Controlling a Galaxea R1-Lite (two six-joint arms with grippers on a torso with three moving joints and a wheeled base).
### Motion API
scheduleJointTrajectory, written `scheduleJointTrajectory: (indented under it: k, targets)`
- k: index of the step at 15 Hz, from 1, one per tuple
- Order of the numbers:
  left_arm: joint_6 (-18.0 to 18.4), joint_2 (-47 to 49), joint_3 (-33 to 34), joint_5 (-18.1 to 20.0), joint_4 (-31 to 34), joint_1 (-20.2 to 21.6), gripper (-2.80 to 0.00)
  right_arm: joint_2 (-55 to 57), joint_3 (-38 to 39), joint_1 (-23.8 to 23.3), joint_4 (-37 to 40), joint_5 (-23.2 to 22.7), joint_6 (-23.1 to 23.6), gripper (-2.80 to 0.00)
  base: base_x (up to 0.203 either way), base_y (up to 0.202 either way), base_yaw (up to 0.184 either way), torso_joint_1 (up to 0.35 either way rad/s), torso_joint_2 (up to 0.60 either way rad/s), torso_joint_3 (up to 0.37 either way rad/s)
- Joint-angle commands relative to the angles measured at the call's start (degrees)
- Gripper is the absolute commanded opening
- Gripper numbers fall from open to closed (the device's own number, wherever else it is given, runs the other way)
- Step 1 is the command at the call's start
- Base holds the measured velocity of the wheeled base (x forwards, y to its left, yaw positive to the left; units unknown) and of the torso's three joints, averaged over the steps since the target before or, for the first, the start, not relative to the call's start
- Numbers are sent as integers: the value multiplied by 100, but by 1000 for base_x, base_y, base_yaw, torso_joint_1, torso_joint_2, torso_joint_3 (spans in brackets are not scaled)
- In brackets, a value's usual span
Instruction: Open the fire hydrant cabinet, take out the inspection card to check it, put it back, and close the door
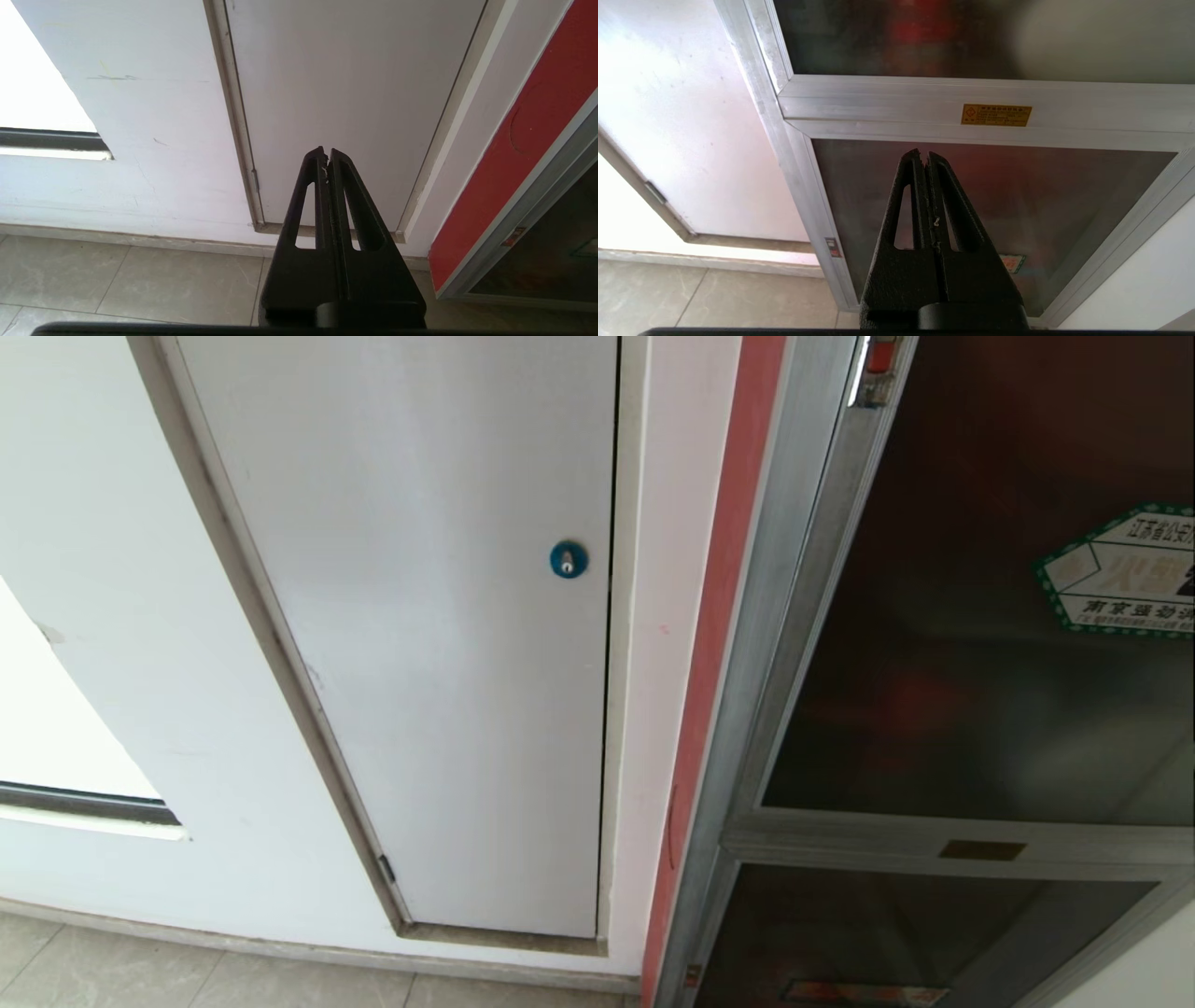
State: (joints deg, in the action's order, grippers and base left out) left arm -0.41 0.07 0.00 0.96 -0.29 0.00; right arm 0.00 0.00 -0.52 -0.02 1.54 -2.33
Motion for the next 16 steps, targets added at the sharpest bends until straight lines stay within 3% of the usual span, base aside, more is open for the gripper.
scheduleJointTrajectory:
  k: [1, 16]
  targets:
    - [-2, 1, 0, 0, -6, 0, -280, 9, 0, 0, -6, 5, -22, -280, 0, 0, 0, 0, 0, 0]
    - [-6, 1, 3, 0, -6, 0, -280, 9, 0, 0, -6, 5, -48, -280, 0, 0, 0, 0, 0, 0]
